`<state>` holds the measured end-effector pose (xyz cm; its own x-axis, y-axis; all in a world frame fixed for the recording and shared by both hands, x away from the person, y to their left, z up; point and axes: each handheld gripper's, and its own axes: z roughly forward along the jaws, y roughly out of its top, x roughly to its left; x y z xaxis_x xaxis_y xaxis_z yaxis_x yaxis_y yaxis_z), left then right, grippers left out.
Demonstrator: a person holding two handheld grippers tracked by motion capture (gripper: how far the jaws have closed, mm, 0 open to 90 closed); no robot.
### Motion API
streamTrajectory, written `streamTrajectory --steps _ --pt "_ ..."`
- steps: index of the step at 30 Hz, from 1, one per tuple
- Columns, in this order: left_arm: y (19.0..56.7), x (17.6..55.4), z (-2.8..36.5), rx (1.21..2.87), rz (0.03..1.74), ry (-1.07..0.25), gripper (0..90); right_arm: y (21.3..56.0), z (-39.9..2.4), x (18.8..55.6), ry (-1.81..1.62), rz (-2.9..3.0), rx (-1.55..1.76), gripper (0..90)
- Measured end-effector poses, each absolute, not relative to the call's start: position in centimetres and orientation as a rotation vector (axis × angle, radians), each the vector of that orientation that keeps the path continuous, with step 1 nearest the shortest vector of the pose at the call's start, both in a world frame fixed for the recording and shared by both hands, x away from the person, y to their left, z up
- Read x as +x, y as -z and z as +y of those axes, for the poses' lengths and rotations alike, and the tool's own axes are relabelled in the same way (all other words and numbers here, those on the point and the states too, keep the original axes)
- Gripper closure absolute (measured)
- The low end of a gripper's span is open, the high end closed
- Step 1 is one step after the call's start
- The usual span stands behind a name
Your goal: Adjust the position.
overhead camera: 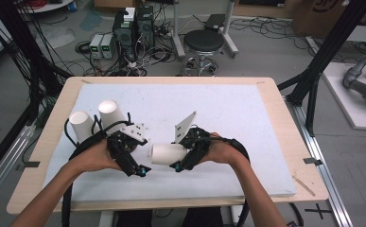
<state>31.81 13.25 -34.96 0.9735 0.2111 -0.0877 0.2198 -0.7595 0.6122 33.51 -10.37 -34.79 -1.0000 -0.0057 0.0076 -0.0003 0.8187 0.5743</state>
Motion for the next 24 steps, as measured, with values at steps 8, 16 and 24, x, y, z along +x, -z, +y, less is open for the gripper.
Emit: streamTrajectory --steps 8,16,24 --pt "35.5 32.1 12.2 2.544 0.304 0.021 1.7 35.2 -9.3 33.6 0.773 -3.049 0.041 27.9" --pt "35.6 32.3 11.5 2.605 0.292 0.035 1.8 35.8 -8.4 33.6 0.678 -3.069 0.065 27.9" --pt "36.2 32.4 10.9 2.647 0.278 0.059 1.8 36.0 -7.7 33.4 0.615 -3.087 0.090 27.9"
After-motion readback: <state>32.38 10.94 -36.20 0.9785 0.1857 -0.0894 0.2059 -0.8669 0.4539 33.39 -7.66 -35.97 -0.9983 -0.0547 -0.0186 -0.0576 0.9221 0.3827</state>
